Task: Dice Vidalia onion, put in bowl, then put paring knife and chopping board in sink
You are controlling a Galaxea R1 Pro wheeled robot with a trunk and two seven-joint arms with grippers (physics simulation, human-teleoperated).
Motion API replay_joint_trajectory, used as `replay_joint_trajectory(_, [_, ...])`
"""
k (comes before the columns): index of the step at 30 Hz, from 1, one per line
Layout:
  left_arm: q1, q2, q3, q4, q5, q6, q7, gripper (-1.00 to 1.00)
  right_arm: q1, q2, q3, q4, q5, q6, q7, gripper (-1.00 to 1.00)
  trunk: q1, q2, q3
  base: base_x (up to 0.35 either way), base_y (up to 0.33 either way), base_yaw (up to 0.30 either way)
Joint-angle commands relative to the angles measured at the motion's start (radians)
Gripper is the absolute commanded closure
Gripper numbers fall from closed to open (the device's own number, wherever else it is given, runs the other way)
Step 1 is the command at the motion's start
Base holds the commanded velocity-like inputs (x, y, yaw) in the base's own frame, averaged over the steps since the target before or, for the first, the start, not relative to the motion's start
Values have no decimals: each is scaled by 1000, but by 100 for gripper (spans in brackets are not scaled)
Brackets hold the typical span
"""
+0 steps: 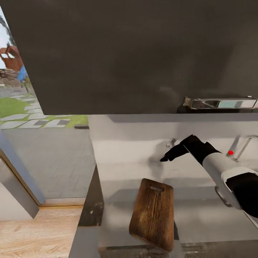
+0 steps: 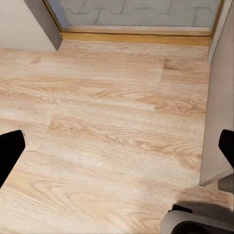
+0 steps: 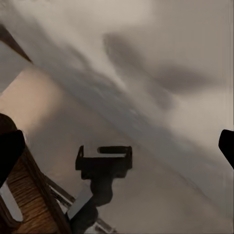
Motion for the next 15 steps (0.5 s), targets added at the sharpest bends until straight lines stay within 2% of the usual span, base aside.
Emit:
replay_joint_trajectory(1, [0,0,-3,-2,7,-1,-1,-100,0,0,-2,-2,10,3,7,-100,0,-2,-2,-162,215,0])
replay_joint_trajectory(11, [0,0,-3,0,7,-1,-2,-100,1,0,-2,5,10,3,7,-100,0,-2,-2,-227,189,0])
replay_joint_trajectory(15, [0,0,-3,0,7,-1,-3,-100,1,-1,-3,5,10,3,7,-100,0,-2,-2,-125,79,0])
